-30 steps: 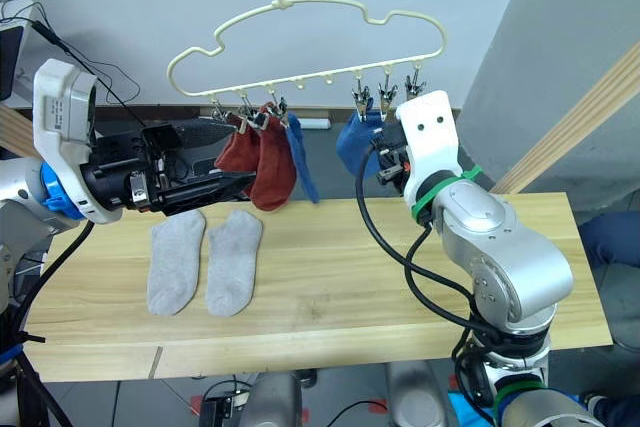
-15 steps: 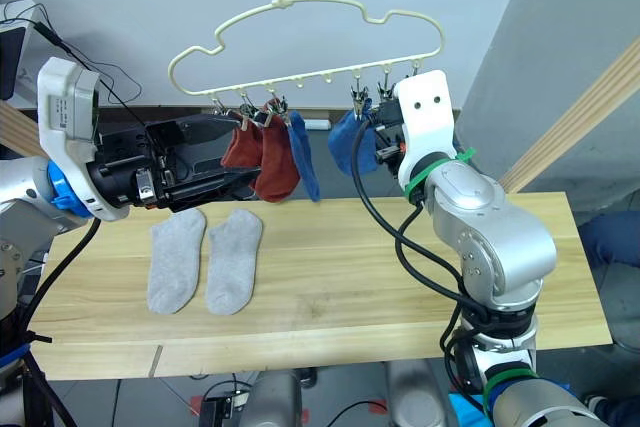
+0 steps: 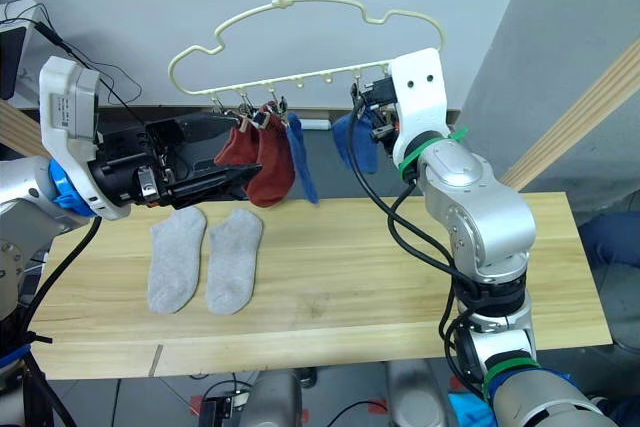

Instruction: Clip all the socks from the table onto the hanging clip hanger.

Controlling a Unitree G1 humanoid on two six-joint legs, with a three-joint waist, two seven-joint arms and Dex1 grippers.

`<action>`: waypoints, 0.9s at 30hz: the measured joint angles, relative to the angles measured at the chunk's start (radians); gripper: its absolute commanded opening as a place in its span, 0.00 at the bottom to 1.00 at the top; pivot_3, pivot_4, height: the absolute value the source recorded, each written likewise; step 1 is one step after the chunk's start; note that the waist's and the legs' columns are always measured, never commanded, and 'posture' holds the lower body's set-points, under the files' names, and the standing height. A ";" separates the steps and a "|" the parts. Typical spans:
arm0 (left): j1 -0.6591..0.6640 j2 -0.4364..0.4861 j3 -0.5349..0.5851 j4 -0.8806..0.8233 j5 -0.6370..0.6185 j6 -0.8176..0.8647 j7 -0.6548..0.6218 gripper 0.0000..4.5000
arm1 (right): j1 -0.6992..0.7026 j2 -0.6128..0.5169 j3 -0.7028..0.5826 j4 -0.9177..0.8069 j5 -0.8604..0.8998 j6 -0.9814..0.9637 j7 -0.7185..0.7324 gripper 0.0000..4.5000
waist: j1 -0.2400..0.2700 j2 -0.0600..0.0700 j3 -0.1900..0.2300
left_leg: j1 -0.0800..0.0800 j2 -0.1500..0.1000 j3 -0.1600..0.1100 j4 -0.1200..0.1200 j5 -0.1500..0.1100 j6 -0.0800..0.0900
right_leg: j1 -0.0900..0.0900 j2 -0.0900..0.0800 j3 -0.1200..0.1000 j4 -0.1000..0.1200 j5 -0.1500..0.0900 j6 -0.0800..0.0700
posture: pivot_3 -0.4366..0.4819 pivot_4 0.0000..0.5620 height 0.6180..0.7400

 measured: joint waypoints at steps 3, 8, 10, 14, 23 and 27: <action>0.001 0.001 0.000 -0.002 -0.002 0.001 0.002 0.89 | -0.027 0.000 0.004 0.040 -0.014 -0.025 0.005 0.43 | 0.000 0.000 0.000 | 0.000 0.000 0.000 0.000 0.000 0.000 | 0.000 0.000 0.000 0.000 0.000 0.000 | 0.27 0.62 1.00; 0.006 0.003 0.000 -0.004 -0.002 0.001 0.014 0.89 | -0.045 -0.001 0.009 0.080 -0.023 -0.065 0.009 0.43 | 0.001 0.000 0.000 | 0.000 0.000 0.000 0.000 0.000 0.000 | 0.000 0.000 0.000 0.000 0.000 0.000 | 0.27 0.62 1.00; 0.012 0.003 0.000 -0.006 -0.002 0.001 0.021 0.89 | -0.053 -0.002 0.009 0.099 -0.030 -0.075 0.010 0.43 | 0.001 0.000 0.000 | 0.000 0.000 0.000 0.000 0.000 0.000 | 0.000 0.000 0.000 0.000 0.000 0.000 | 0.27 0.62 1.00; 0.014 0.003 0.000 -0.019 -0.002 0.001 0.027 0.89 | -0.086 0.000 0.009 0.121 -0.039 -0.092 0.011 0.43 | 0.001 0.000 0.000 | 0.000 0.000 0.000 0.000 0.000 0.000 | 0.000 0.000 0.000 0.000 0.000 0.000 | 0.27 0.63 1.00; 0.021 0.003 0.000 -0.022 -0.003 0.001 0.046 0.89 | -0.104 0.005 0.009 0.155 -0.057 -0.111 0.023 0.43 | 0.001 0.000 0.000 | 0.000 0.000 0.000 0.000 0.000 0.000 | 0.000 0.000 0.000 0.000 0.000 0.000 | 0.28 0.63 1.00; 0.025 0.003 0.000 -0.023 -0.002 0.001 0.048 0.89 | -0.104 0.016 0.009 0.166 -0.059 -0.118 0.024 0.43 | 0.001 0.000 0.000 | 0.000 0.000 0.000 0.000 0.000 0.000 | 0.000 0.000 0.000 0.000 0.000 -0.001 | 0.29 0.64 1.00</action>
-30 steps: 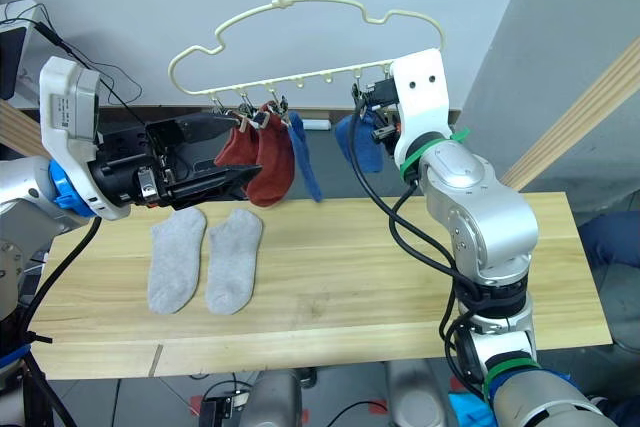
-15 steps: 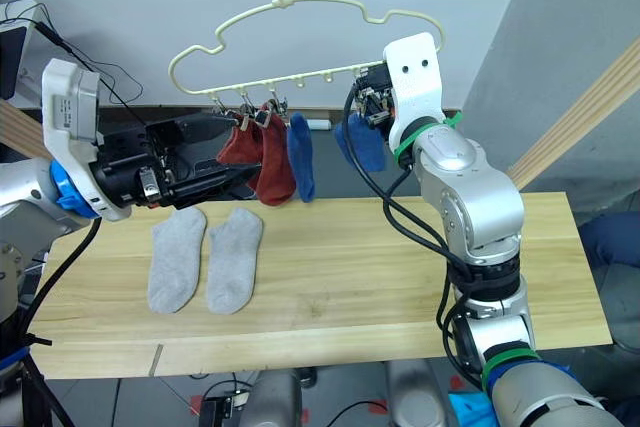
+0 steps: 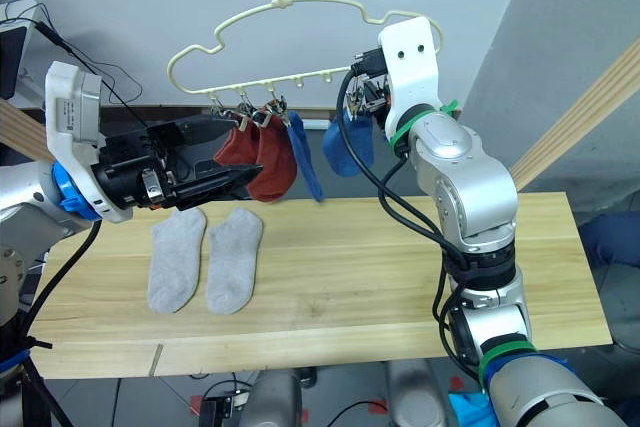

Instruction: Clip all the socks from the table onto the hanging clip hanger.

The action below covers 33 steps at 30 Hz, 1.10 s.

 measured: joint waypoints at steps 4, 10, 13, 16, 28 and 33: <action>0.001 0.000 0.000 -0.002 0.000 0.000 0.012 0.89 | 0.000 0.005 0.001 0.006 -0.002 -0.003 0.001 0.43 | 0.002 0.000 0.000 | 0.000 0.000 0.000 0.000 0.000 0.000 | 0.000 0.000 0.000 0.000 0.000 0.000 | 0.29 0.64 1.00; 0.002 0.000 -0.003 -0.003 0.000 0.000 0.017 0.89 | 0.000 0.004 0.000 0.006 -0.004 0.002 -0.001 0.43 | 0.002 0.000 0.000 | 0.000 0.000 0.000 0.000 0.000 0.000 | 0.000 0.000 0.000 0.000 0.000 0.000 | 0.29 0.65 1.00; 0.002 0.000 -0.003 -0.003 0.000 0.000 0.019 0.89 | 0.000 0.013 0.000 0.007 -0.004 0.002 -0.003 0.43 | 0.002 0.000 0.000 | 0.000 0.000 0.000 0.000 0.000 0.000 | 0.000 0.000 0.000 0.000 0.000 0.000 | 0.29 0.64 1.00; 0.002 0.000 -0.004 -0.004 0.001 0.000 0.022 0.89 | -0.006 0.027 0.000 0.026 -0.005 -0.002 -0.004 0.43 | 0.002 0.000 0.000 | 0.000 0.000 0.000 0.000 0.000 0.000 | 0.000 0.000 0.000 0.000 0.000 0.000 | 0.30 0.64 1.00; 0.006 0.000 -0.004 -0.015 0.000 0.000 0.040 0.89 | -0.008 0.022 0.000 0.054 -0.039 -0.014 -0.004 0.08 | 0.008 0.000 0.000 | 0.000 0.000 0.000 0.000 0.000 0.000 | 0.000 0.000 0.000 0.000 0.000 0.000 | 0.30 0.64 1.00; 0.006 -0.001 -0.014 -0.016 0.001 -0.002 0.040 0.89 | -0.017 0.022 -0.003 0.056 -0.047 -0.014 -0.014 0.08 | 0.008 0.000 0.000 | 0.000 0.000 0.000 0.000 0.000 0.000 | 0.000 0.000 0.000 0.000 0.000 0.000 | 0.29 0.64 1.00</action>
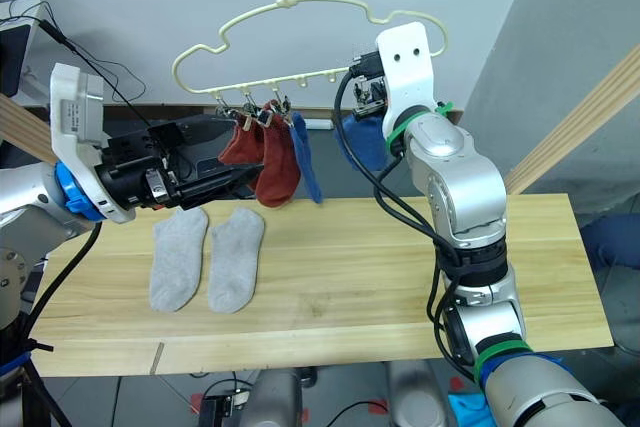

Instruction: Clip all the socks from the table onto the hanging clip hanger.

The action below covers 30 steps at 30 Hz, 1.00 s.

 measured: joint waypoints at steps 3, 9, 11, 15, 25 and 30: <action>-0.001 -0.001 -0.011 0.000 0.000 -0.001 0.000 0.89 | -0.004 0.000 -0.002 0.000 0.000 -0.001 -0.005 0.08 | 0.000 0.000 0.000 | 0.000 0.000 0.000 0.000 0.000 0.000 | 0.000 0.000 0.000 0.000 0.000 0.000 | 0.29 0.64 1.00; -0.001 -0.001 -0.011 0.000 0.002 -0.003 0.000 0.89 | -0.004 0.004 -0.006 0.000 0.000 -0.001 -0.006 0.06 | 0.000 0.000 0.000 | 0.000 0.000 0.000 0.000 0.000 0.000 | 0.000 0.000 0.000 0.000 0.000 0.000 | 0.29 0.62 1.00; -0.001 -0.001 -0.011 0.000 0.003 -0.003 0.000 0.89 | -0.004 0.004 -0.006 0.000 0.000 -0.001 -0.006 0.06 | 0.000 0.000 0.000 | 0.000 0.000 0.000 0.000 0.000 0.000 | 0.000 0.000 0.000 0.000 0.000 0.000 | 0.29 0.62 1.00; -0.001 -0.001 -0.011 0.000 0.003 -0.003 0.000 0.89 | -0.004 0.004 -0.006 0.000 0.000 -0.001 -0.006 0.06 | 0.000 0.000 0.000 | 0.000 0.000 0.000 0.000 0.000 0.000 | 0.000 0.000 0.000 0.000 0.000 0.000 | 0.29 0.62 1.00; -0.001 -0.004 -0.012 0.000 0.004 -0.003 0.001 0.89 | -0.004 0.016 -0.015 0.000 0.002 0.006 -0.009 0.52 | 0.000 0.000 0.000 | 0.000 0.000 0.000 0.000 0.000 0.000 | 0.000 0.000 0.000 0.000 0.000 0.000 | 0.29 0.61 1.00; -0.001 -0.004 -0.012 0.000 0.004 -0.004 0.001 0.89 | -0.004 0.016 -0.015 0.000 0.002 0.007 -0.009 0.52 | 0.000 0.000 0.000 | 0.000 0.000 0.000 0.000 0.000 0.000 | 0.000 0.000 0.000 0.000 0.000 0.000 | 0.29 0.61 1.00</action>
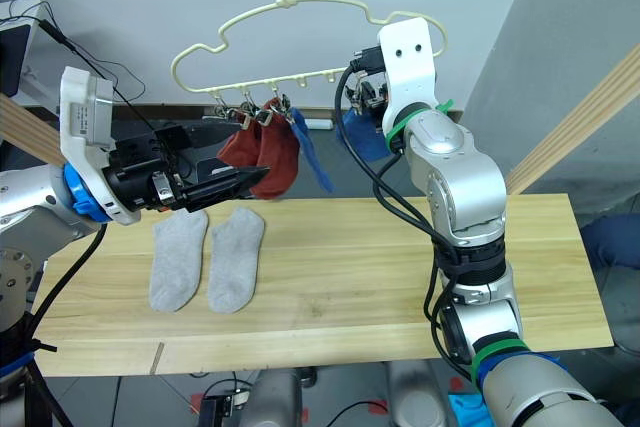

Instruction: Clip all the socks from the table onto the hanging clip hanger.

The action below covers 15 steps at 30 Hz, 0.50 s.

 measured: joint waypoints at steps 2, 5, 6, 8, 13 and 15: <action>0.000 0.000 0.000 0.000 0.000 0.000 0.000 0.89 | 0.000 0.000 0.000 0.000 0.000 0.000 0.000 0.52 | 0.000 0.000 0.000 | 0.000 0.000 0.000 0.000 0.000 0.000 | 0.000 0.000 0.000 0.000 0.000 0.000 | 0.29 0.61 1.00; 0.000 -0.003 0.000 0.000 0.000 -0.001 0.001 0.89 | -0.008 -0.001 -0.001 0.004 -0.001 0.000 -0.001 0.52 | 0.000 0.000 0.000 | 0.000 0.000 0.000 0.000 0.000 0.000 | 0.000 0.000 0.000 0.000 0.000 0.000 | 0.28 0.61 1.00; 0.000 -0.004 0.000 0.000 0.000 -0.001 0.001 0.89 | -0.018 -0.002 -0.002 0.011 -0.001 0.000 -0.001 0.52 | -0.001 0.000 0.000 | 0.000 0.000 0.000 0.000 0.000 0.000 | 0.000 0.000 0.000 0.000 0.000 0.000 | 0.28 0.61 1.00; 0.000 -0.005 -0.001 0.000 0.000 -0.001 0.001 0.89 | -0.033 -0.005 -0.003 0.015 -0.002 -0.001 -0.001 0.52 | 0.000 0.000 0.000 | 0.000 0.000 0.000 0.000 0.000 0.000 | 0.000 0.000 0.000 0.000 0.000 0.000 | 0.28 0.61 1.00; 0.001 -0.007 -0.003 0.000 0.001 -0.001 0.003 0.89 | -0.039 -0.006 -0.004 0.031 -0.002 -0.002 -0.003 0.52 | 0.000 0.000 0.000 | 0.000 0.000 0.000 0.000 0.000 0.000 | 0.000 0.000 0.000 0.000 0.000 0.000 | 0.28 0.61 1.00; 0.001 -0.009 -0.006 0.000 0.002 -0.002 0.003 0.89 | -0.044 -0.006 -0.004 0.036 -0.002 -0.002 -0.004 0.52 | 0.000 0.000 0.000 | 0.000 0.000 0.000 0.000 0.000 0.000 | 0.000 0.000 0.000 0.000 0.000 0.000 | 0.28 0.61 1.00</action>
